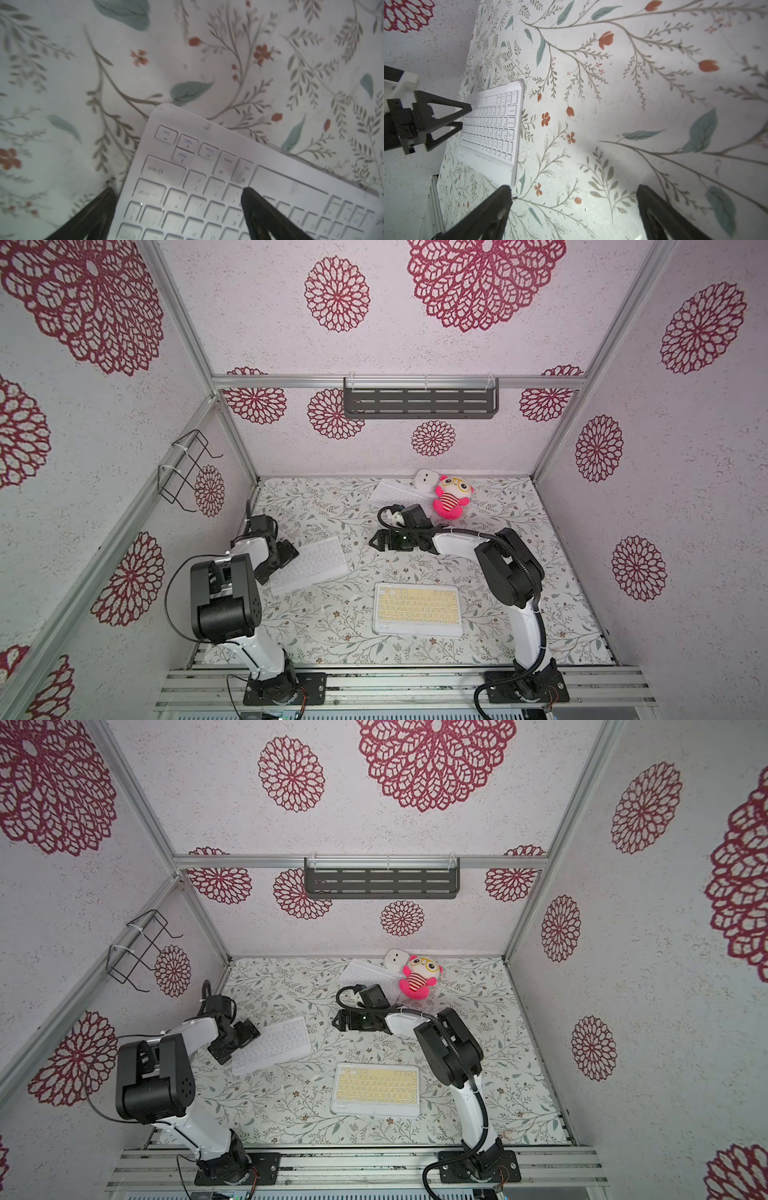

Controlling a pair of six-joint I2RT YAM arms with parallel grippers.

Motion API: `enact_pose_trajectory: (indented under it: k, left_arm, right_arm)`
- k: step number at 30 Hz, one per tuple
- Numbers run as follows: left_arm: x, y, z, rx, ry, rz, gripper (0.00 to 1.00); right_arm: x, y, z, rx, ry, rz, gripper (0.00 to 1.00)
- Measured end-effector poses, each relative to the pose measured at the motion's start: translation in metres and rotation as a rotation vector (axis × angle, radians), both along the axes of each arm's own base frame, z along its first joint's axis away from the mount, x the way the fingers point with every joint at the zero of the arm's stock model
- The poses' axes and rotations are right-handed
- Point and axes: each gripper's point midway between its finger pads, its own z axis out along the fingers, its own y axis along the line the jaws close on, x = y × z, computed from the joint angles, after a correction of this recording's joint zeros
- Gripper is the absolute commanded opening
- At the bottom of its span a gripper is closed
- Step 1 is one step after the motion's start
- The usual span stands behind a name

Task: Stack the numeric keypads
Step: Move the numeric keypad to the center of the board.

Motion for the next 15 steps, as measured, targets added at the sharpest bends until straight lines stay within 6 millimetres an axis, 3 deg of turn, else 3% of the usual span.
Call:
enact_pose_trajectory:
  k: [9,15]
  left_arm:
    - [0.003,-0.054,-0.002,-0.046,0.037,-0.119,0.97]
    - [0.039,-0.114,0.0,-0.069,0.002,-0.228,0.97]
  right_arm:
    - [0.003,-0.005,-0.001,0.006,-0.003,-0.008,0.97]
    - [0.006,-0.015,0.0,0.02,0.001,-0.015,0.97]
